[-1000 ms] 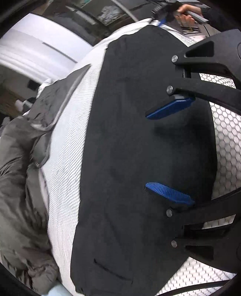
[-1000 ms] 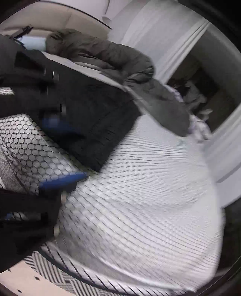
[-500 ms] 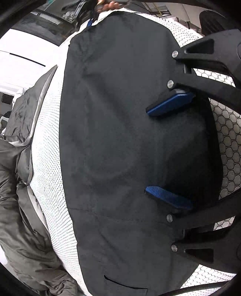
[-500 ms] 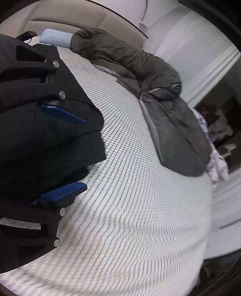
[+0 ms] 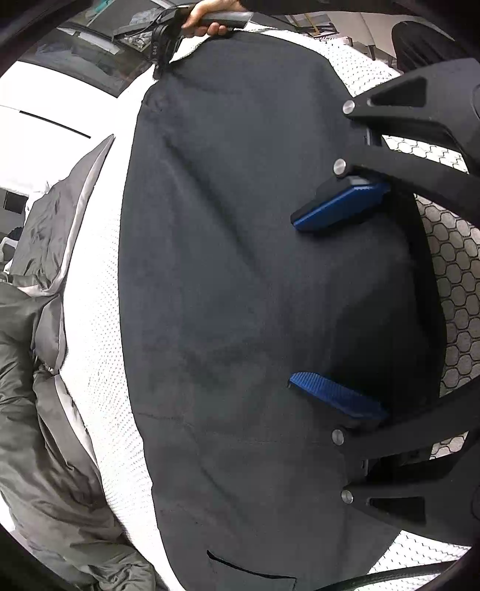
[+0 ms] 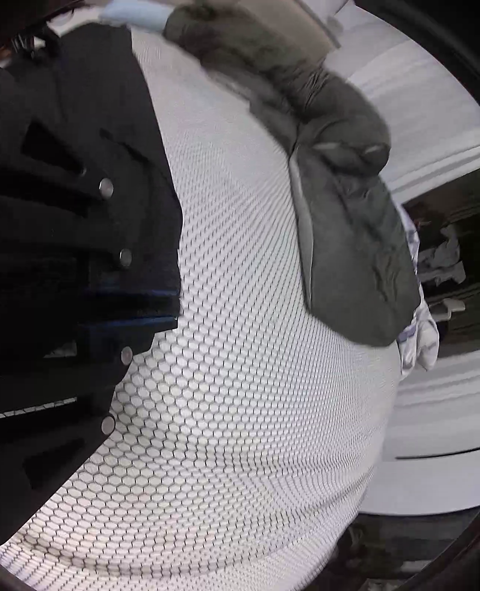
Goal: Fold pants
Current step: 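Press the spread black pants flat with both open tools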
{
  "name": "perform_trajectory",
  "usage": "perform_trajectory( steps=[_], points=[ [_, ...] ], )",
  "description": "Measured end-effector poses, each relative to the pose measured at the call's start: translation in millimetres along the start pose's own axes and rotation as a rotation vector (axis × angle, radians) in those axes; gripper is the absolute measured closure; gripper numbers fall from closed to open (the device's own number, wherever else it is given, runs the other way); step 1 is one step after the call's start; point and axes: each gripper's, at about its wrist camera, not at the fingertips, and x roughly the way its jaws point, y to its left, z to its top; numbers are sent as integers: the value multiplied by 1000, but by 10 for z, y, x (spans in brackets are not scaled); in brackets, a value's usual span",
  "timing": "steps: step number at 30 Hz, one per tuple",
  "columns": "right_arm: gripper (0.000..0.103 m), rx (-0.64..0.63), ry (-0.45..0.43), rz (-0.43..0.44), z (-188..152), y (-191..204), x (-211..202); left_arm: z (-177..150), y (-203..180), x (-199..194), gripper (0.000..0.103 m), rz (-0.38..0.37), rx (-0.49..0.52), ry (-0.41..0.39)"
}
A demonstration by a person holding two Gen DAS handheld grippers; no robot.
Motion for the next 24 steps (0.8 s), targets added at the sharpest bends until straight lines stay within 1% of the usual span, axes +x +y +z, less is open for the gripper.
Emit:
perform_trajectory(
  steps=[1,2,4,5,6,7,9,10,11,12,14,15,17,18,20,21,22,23,24],
  points=[
    [88,14,0,-37,2,0,-39,3,16,-35,26,-1,-12,-8],
    [82,21,-21,-75,-12,6,-160,6,17,-77,26,-7,-22,-23],
    [73,8,-96,-156,-87,63,-470,11,-4,-211,26,-44,-26,-82],
    [60,7,-120,-170,-163,127,-630,20,-38,-276,25,-65,-11,-109],
    [49,3,-143,-150,-248,204,-798,32,-84,-307,25,-77,4,-119],
    [45,-10,-158,-100,-354,333,-946,45,-157,-303,24,-92,21,-120],
    [20,-71,-152,5,-626,653,-1135,63,-285,-232,24,-103,38,-96],
    [14,-97,-148,34,-721,801,-1142,66,-359,-171,24,-108,59,-77],
    [11,-139,-128,67,-857,1000,-1128,67,-422,-115,24,-103,76,-66],
    [11,-183,-96,98,-983,1211,-1070,60,-472,-60,24,-91,91,-56],
    [11,-240,-54,143,-1206,1477,-968,21,-535,34,23,-70,125,-30],
    [11,-279,-17,177,-1340,1665,-839,-1,-547,52,23,-61,142,-29],
    [11,-348,39,210,-1506,1905,-638,-92,-566,22,20,-44,179,-35],
    [11,-427,70,179,-1613,2022,-520,-125,-537,1,19,-46,188,-33],
    [11,-523,87,92,-1707,2082,-390,-186,-421,-44,18,-49,197,-30],
    [11,-535,89,79,-1706,2013,-371,-214,-356,-52,18,-42,191,-31],
    [11,-517,96,70,-1670,1950,-346,-237,-278,-79,18,-35,178,-31],
    [11,-499,99,42,-1662,1833,-363,-261,-208,-99,18,-33,166,-30],
    [11,-486,87,-26,-1622,1699,-384,-271,-157,-133,18,-33,154,-33]
  ],
)
